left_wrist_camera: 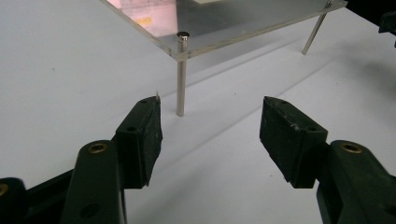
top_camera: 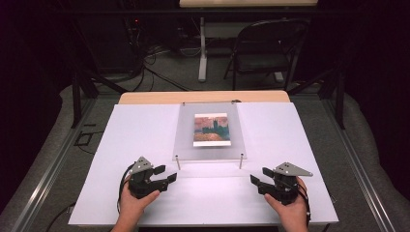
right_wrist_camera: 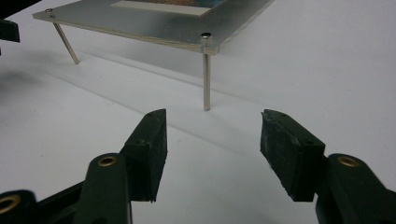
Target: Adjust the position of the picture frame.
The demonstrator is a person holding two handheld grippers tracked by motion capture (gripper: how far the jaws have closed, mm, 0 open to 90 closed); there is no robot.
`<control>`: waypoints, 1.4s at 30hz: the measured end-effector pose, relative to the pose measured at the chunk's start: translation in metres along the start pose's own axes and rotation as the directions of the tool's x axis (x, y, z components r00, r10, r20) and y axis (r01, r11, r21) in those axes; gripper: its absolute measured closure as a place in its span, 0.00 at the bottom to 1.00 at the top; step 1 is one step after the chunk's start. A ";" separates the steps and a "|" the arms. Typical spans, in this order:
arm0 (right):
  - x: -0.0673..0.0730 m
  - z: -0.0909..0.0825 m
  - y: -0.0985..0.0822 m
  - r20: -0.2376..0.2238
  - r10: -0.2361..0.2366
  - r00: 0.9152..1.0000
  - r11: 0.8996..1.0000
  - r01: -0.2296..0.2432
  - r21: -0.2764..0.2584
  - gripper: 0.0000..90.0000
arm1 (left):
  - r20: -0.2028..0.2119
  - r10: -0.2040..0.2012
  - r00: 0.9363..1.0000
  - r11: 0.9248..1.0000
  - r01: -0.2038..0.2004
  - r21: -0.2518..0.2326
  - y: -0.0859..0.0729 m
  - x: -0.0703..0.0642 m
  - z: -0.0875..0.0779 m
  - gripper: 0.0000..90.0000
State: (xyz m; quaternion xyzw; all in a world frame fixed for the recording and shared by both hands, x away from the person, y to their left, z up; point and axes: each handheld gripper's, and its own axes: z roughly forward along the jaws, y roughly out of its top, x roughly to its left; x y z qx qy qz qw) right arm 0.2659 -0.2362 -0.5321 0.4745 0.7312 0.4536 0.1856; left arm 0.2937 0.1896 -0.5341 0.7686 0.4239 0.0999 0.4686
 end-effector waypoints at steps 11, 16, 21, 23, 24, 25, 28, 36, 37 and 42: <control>-0.003 -0.004 0.023 -0.008 -0.020 1.000 1.000 0.020 0.000 0.46 | 0.004 -0.016 1.000 0.998 0.016 -0.056 0.035 0.014 -0.007 0.42; -0.011 0.005 0.040 -0.017 -0.031 0.999 0.999 0.031 0.016 0.45 | 0.006 0.007 1.000 0.998 -0.007 -0.056 0.049 0.018 0.003 0.42; -0.020 0.014 0.056 -0.016 -0.047 0.999 0.999 0.047 0.022 0.42 | -0.026 0.020 0.999 1.000 -0.021 -0.020 0.059 0.022 0.019 0.41; -0.023 0.018 0.061 -0.019 -0.052 0.998 0.998 0.053 0.037 0.42 | -0.031 0.014 0.999 1.000 -0.015 -0.007 0.063 0.024 0.023 0.41; -0.025 0.021 0.064 -0.023 -0.053 0.998 0.998 0.054 0.041 0.42 | -0.022 0.004 1.000 1.000 -0.004 -0.007 0.064 0.026 0.025 0.41; -0.027 0.023 0.066 -0.027 -0.050 0.998 0.998 0.051 0.046 0.42 | -0.019 -0.006 1.000 1.000 0.006 -0.006 0.066 0.028 0.026 0.41; -0.032 0.032 0.073 -0.030 -0.045 0.999 0.997 0.047 0.058 0.41 | -0.016 -0.024 1.000 1.000 0.024 -0.009 0.070 0.033 0.030 0.41; -0.046 0.060 0.088 -0.025 -0.007 1.000 0.998 0.009 0.054 0.41 | -0.020 -0.046 0.999 0.999 0.046 0.017 0.089 0.048 0.048 0.41; -0.047 0.064 0.090 -0.027 -0.010 1.000 0.999 0.011 0.053 0.41 | -0.017 -0.056 0.998 0.998 0.056 0.017 0.092 0.050 0.051 0.41; -0.054 0.078 0.103 -0.035 0.007 0.999 0.999 -0.006 0.049 0.41 | -0.009 -0.060 0.998 0.998 0.060 0.029 0.103 0.056 0.059 0.41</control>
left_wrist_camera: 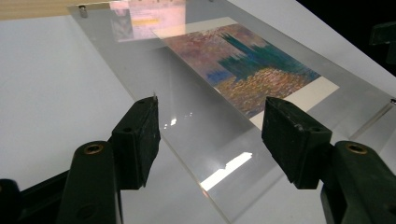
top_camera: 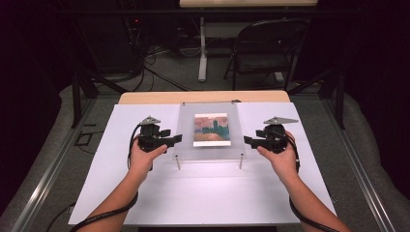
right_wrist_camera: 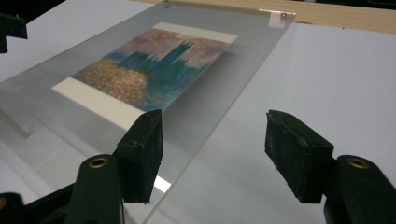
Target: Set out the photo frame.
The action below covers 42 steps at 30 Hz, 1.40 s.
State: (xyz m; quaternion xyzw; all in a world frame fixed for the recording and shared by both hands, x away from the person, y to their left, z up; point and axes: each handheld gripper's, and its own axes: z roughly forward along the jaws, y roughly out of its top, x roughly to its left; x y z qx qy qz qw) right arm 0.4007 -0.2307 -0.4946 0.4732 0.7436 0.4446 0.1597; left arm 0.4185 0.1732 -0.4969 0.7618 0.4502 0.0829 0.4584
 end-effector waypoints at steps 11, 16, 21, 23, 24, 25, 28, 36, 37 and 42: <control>-0.012 0.022 0.012 0.026 0.062 0.998 0.998 -0.062 0.006 0.41 | -0.036 -0.047 0.998 0.999 0.047 0.010 0.018 0.011 0.019 0.41; -0.015 0.032 0.015 0.028 0.074 0.997 0.997 -0.075 0.018 0.41 | -0.046 -0.077 0.996 0.997 0.078 0.025 0.024 0.019 0.032 0.41; -0.018 0.042 0.022 0.018 0.087 0.996 0.996 -0.088 0.021 0.41 | -0.042 -0.121 0.992 0.992 0.122 0.024 0.029 0.026 0.043 0.41; -0.020 0.046 0.023 0.012 0.103 0.995 0.994 -0.103 0.025 0.41 | -0.045 -0.131 0.990 0.991 0.132 0.020 0.030 0.028 0.046 0.42; -0.021 0.048 0.024 0.008 0.118 0.993 0.993 -0.119 0.028 0.41 | -0.052 -0.133 0.990 0.991 0.134 0.019 0.030 0.029 0.049 0.42; -0.022 0.051 0.025 0.003 0.123 0.992 0.992 -0.123 0.027 0.41 | -0.054 -0.135 0.989 0.991 0.136 0.020 0.030 0.030 0.050 0.42; -0.022 0.060 0.027 -0.004 0.134 0.991 0.990 -0.133 0.037 0.41 | -0.064 -0.138 0.988 0.990 0.140 0.028 0.029 0.032 0.056 0.42; -0.022 0.084 0.031 -0.001 0.142 0.990 0.987 -0.142 0.075 0.41 | -0.074 -0.155 0.985 0.986 0.159 0.047 0.026 0.041 0.068 0.41; -0.022 0.084 0.031 -0.001 0.142 0.990 0.987 -0.142 0.075 0.41 | -0.078 -0.159 0.984 0.985 0.163 0.051 0.025 0.042 0.070 0.41; -0.022 0.094 0.034 0.011 0.137 0.990 0.986 -0.138 0.090 0.41 | -0.070 -0.170 0.983 0.982 0.175 0.066 0.024 0.047 0.078 0.40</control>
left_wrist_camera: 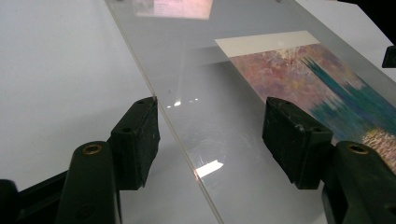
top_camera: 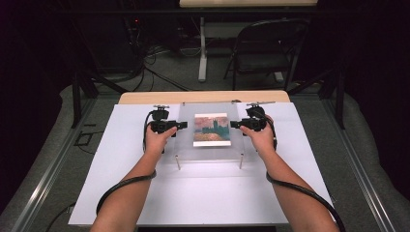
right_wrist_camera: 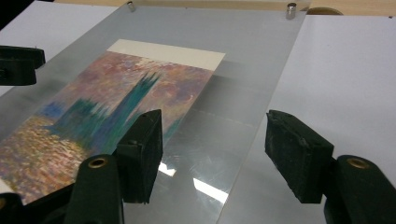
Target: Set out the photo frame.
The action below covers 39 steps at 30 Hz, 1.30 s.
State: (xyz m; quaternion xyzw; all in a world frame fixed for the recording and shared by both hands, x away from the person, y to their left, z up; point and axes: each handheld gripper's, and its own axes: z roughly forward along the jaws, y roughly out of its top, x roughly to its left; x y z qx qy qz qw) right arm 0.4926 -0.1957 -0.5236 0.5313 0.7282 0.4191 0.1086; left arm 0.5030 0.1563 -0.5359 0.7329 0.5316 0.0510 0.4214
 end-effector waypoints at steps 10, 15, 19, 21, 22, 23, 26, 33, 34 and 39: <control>-0.012 0.013 -0.001 -0.008 0.060 0.998 0.998 -0.060 0.036 0.40 | 0.009 -0.030 0.999 1.000 0.030 0.002 -0.001 0.000 0.012 0.35; -0.012 0.016 -0.001 -0.044 0.082 0.996 0.996 -0.080 0.048 0.40 | 0.014 -0.047 0.999 0.999 0.047 0.007 0.000 0.002 0.012 0.35; -0.009 0.017 0.000 -0.044 0.072 0.996 0.996 -0.070 0.053 0.38 | 0.018 -0.058 0.998 0.998 0.058 0.014 0.000 0.002 0.013 0.34; -0.008 0.018 0.000 -0.041 0.071 0.997 0.996 -0.069 0.049 0.38 | 0.018 -0.056 0.998 0.998 0.056 0.016 0.001 0.002 0.014 0.33; -0.008 0.019 0.001 -0.038 0.077 0.996 0.996 -0.075 0.057 0.38 | 0.015 -0.056 0.998 0.998 0.055 0.019 0.002 0.002 0.015 0.33; -0.008 0.019 0.001 -0.038 0.077 0.996 0.996 -0.075 0.057 0.38 | 0.015 -0.056 0.998 0.998 0.055 0.019 0.002 0.002 0.015 0.32; -0.008 0.022 0.004 -0.025 0.070 0.997 0.996 -0.069 0.065 0.36 | 0.006 -0.051 0.999 0.998 0.051 0.020 0.003 0.001 0.017 0.31; -0.009 0.026 0.005 -0.022 0.082 0.996 0.995 -0.080 0.056 0.35 | -0.013 -0.036 0.999 0.999 0.036 0.024 0.005 -0.002 0.019 0.27; -0.010 0.027 0.004 -0.027 0.100 0.995 0.994 -0.098 0.052 0.34 | -0.011 -0.031 0.999 0.999 0.031 0.023 0.005 -0.002 0.020 0.27; -0.013 0.028 0.005 -0.040 0.107 0.993 0.993 -0.105 0.056 0.34 | -0.007 -0.044 0.999 0.999 0.044 0.029 0.006 -0.001 0.021 0.25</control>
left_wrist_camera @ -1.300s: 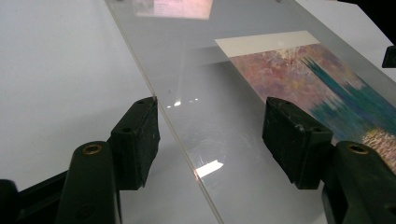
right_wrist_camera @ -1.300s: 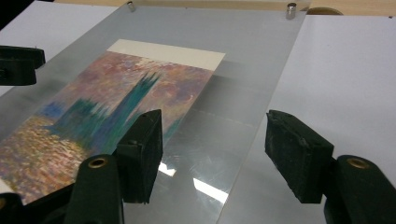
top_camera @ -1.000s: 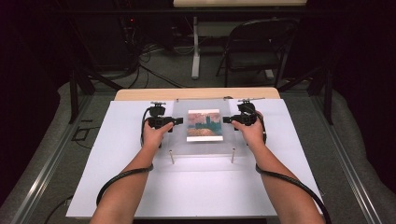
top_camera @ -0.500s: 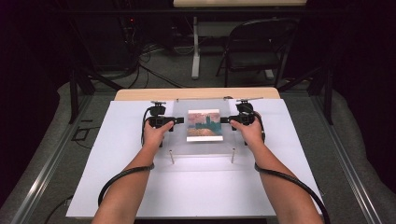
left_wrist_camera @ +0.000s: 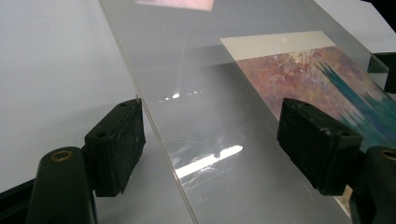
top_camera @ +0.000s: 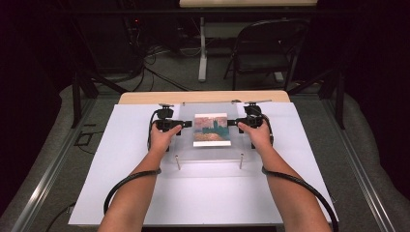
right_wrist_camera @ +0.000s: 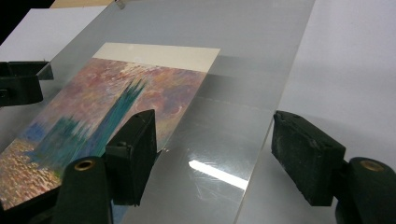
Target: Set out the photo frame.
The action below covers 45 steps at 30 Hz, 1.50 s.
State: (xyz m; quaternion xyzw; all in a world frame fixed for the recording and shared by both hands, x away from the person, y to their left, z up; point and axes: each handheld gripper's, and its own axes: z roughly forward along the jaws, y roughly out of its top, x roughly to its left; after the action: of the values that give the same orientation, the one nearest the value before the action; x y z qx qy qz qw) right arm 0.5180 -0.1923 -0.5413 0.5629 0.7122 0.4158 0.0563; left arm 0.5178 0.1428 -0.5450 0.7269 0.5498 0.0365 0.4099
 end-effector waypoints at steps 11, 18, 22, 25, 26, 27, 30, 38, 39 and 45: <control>-0.001 0.003 0.002 -0.003 0.005 1.000 1.000 -0.005 0.003 0.32 | 0.023 -0.049 0.999 0.999 0.048 0.017 0.002 0.001 0.005 0.23; -0.003 0.006 0.002 -0.028 0.053 0.998 0.998 -0.053 0.021 0.32 | 0.029 -0.059 0.998 0.998 0.059 0.022 0.001 0.001 0.005 0.24; -0.002 0.006 0.003 -0.025 0.049 0.998 0.998 -0.049 0.025 0.32 | 0.032 -0.064 0.997 0.998 0.063 0.024 0.001 0.001 0.005 0.24; -0.001 0.006 0.003 -0.018 0.047 0.999 0.999 -0.046 0.022 0.32 | 0.026 -0.072 0.997 0.997 0.071 0.032 0.003 0.000 0.004 0.25; -0.001 0.006 0.003 -0.018 0.047 0.999 0.999 -0.046 0.022 0.32 | 0.026 -0.072 0.997 0.997 0.071 0.032 0.003 0.000 0.004 0.25; 0.000 0.006 0.003 -0.015 0.044 0.999 0.999 -0.044 0.020 0.32 | 0.023 -0.072 0.997 0.997 0.071 0.031 0.003 0.000 0.004 0.25; 0.000 0.005 0.003 -0.012 0.042 0.999 0.999 -0.041 0.022 0.32 | 0.024 -0.081 0.996 0.996 0.080 0.027 0.003 0.001 0.004 0.27; 0.001 0.004 0.005 -0.007 0.040 0.999 0.999 -0.040 0.024 0.33 | 0.034 -0.086 0.996 0.996 0.086 0.021 0.003 0.003 0.001 0.32; 0.001 0.004 0.005 -0.006 0.046 0.999 0.999 -0.046 0.027 0.34 | 0.034 -0.085 0.996 0.996 0.085 0.023 0.003 0.004 0.000 0.32; 0.003 0.000 0.007 -0.001 0.041 0.999 0.999 -0.041 0.027 0.36 | 0.045 -0.092 0.995 0.996 0.092 0.007 0.004 0.004 -0.003 0.35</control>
State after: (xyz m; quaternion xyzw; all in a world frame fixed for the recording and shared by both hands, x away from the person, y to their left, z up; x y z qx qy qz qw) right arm 0.5219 -0.1898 -0.5356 0.5777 0.7059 0.4078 0.0395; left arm 0.5202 0.1475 -0.5419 0.7026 0.5733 -0.0003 0.4216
